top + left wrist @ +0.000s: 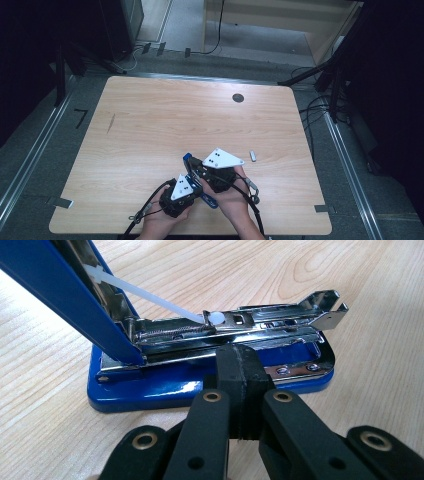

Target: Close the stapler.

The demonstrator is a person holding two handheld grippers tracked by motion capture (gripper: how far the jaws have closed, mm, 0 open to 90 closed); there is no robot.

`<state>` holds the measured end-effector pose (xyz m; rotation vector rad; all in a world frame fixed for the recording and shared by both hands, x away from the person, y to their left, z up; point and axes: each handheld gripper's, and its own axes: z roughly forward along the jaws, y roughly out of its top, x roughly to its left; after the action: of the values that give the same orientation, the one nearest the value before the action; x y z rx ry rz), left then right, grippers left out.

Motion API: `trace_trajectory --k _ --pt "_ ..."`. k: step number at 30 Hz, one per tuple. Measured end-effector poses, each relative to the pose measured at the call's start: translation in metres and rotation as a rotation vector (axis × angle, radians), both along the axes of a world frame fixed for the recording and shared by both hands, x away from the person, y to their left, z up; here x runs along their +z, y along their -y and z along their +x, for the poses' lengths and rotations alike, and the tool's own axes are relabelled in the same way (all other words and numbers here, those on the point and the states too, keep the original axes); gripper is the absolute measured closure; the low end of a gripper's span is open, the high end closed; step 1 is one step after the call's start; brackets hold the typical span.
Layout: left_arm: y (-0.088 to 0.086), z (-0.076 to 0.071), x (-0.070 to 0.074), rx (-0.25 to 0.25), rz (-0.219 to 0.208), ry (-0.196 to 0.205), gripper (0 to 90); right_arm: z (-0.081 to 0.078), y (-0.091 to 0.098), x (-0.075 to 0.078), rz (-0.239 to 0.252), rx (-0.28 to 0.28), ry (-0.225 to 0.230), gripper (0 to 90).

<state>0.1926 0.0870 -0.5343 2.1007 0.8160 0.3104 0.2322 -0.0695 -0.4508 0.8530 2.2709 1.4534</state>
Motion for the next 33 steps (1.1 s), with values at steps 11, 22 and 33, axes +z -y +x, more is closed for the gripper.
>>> trace_trajectory --k 11,22,33 --pt "0.0 0.0 0.0 -0.001 -0.001 0.0 90.0 0.005 -0.006 0.0 -0.009 0.002 -0.001 90.0" --pt "0.0 0.0 0.0 0.0 0.0 0.0 90.0 0.01 -0.011 -0.001 -0.014 0.008 -0.004 90.0" --pt "0.0 0.0 0.0 -0.001 0.001 0.0 90.0 0.016 -0.016 -0.004 -0.043 0.006 -0.008 90.0"
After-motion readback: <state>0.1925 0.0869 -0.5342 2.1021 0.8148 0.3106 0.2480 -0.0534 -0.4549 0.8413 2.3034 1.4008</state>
